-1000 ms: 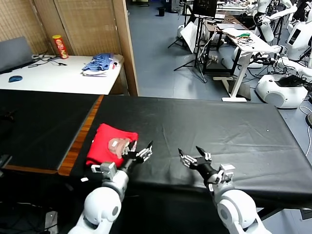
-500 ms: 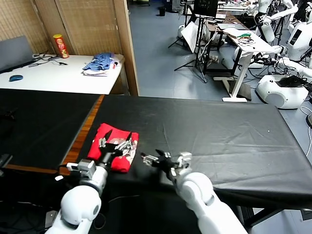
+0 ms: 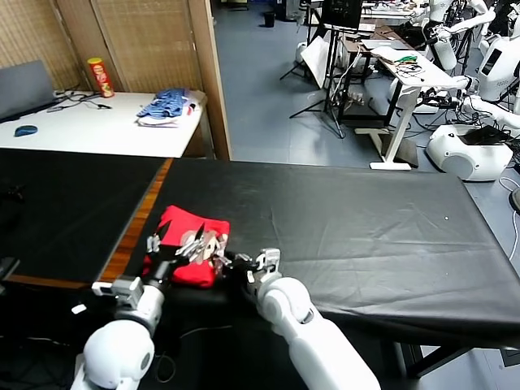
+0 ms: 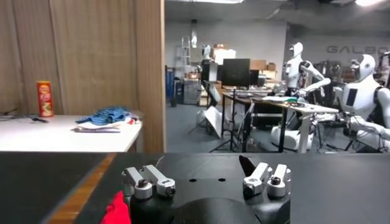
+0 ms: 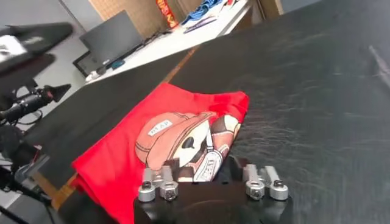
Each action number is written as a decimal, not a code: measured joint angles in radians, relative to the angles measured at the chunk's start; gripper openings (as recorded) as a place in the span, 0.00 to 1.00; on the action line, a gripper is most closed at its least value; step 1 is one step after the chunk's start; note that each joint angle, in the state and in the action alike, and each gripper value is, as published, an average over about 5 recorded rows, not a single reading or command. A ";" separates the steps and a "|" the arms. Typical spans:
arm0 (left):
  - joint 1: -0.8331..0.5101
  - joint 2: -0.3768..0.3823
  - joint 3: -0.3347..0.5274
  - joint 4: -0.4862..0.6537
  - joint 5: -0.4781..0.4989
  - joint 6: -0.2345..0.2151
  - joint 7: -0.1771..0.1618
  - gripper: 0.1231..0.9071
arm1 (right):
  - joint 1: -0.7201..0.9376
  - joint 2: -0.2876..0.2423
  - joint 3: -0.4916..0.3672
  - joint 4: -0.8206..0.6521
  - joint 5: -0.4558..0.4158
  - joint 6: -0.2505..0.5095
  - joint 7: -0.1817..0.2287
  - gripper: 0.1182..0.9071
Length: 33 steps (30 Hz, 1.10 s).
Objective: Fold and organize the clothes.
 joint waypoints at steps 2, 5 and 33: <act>0.011 0.002 -0.011 -0.007 -0.001 -0.001 0.000 0.86 | 0.001 0.002 -0.003 -0.008 -0.017 0.006 -0.006 0.19; 0.025 0.002 -0.028 -0.015 -0.003 -0.003 0.001 0.86 | -0.001 -0.001 -0.002 -0.009 -0.052 0.016 -0.021 0.04; 0.049 0.007 -0.027 0.068 0.021 -0.128 -0.017 0.86 | -0.286 -0.345 0.346 0.434 -0.398 0.084 -0.093 0.80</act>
